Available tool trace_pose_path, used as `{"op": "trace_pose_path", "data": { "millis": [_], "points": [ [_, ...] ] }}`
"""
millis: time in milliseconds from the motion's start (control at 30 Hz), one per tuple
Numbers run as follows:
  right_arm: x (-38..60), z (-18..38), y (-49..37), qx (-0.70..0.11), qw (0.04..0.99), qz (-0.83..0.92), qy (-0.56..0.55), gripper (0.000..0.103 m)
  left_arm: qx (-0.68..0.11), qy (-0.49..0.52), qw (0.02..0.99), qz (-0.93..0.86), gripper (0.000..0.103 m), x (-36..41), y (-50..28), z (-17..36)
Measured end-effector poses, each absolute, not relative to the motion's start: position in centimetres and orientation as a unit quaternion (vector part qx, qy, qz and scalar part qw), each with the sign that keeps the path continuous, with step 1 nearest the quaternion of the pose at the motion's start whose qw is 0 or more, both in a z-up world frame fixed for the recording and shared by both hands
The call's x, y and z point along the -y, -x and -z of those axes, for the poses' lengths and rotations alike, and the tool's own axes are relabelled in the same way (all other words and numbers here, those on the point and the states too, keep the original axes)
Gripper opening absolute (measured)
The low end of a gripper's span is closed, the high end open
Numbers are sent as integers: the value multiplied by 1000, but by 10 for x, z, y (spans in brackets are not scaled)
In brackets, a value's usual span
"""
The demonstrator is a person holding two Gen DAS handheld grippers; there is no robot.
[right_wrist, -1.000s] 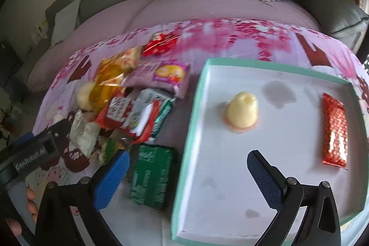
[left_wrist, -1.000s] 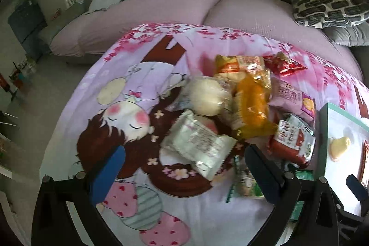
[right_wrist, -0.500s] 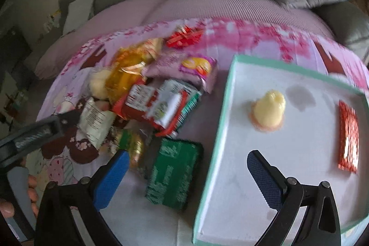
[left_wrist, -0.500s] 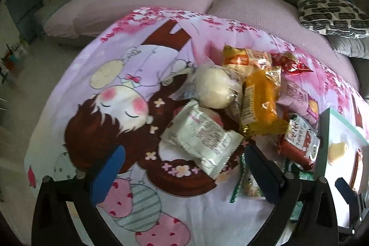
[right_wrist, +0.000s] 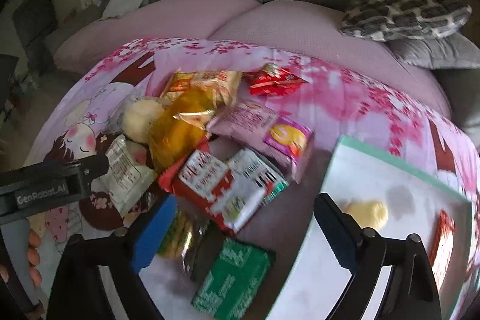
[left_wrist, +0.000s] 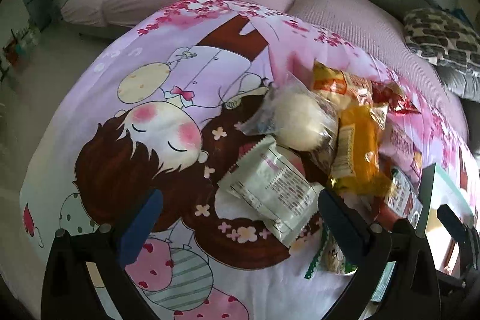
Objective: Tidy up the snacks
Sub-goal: 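Move both tools back over the snack pile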
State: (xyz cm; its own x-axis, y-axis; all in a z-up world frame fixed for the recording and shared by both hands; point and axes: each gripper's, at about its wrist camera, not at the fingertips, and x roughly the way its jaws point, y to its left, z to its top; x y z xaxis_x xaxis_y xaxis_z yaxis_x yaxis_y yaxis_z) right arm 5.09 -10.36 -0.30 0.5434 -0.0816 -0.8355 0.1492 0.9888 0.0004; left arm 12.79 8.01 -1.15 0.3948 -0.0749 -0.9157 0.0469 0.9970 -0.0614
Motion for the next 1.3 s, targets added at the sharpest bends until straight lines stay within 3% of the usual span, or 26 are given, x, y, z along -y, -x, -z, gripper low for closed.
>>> {"op": "trace_pose_path", "data": {
  "millis": [433,1000,1200,1233,1300],
  "points": [
    [96,8,-88,-483,875,18,-20,85,-559,36,827,36,103,-84,-140,16],
    [98,16,-69,-503,863,11,-45,76,-569,36,821,35,103,-78,-142,24],
    [101,19,-68,-503,863,14,-57,67,-581,53,811,34,103,-76,-148,35],
    [101,19,-68,-502,863,13,-59,60,-583,54,810,33,103,-75,-149,37],
    [102,19,-68,-503,862,16,-62,57,-584,55,809,34,103,-73,-151,40]
  ]
}}
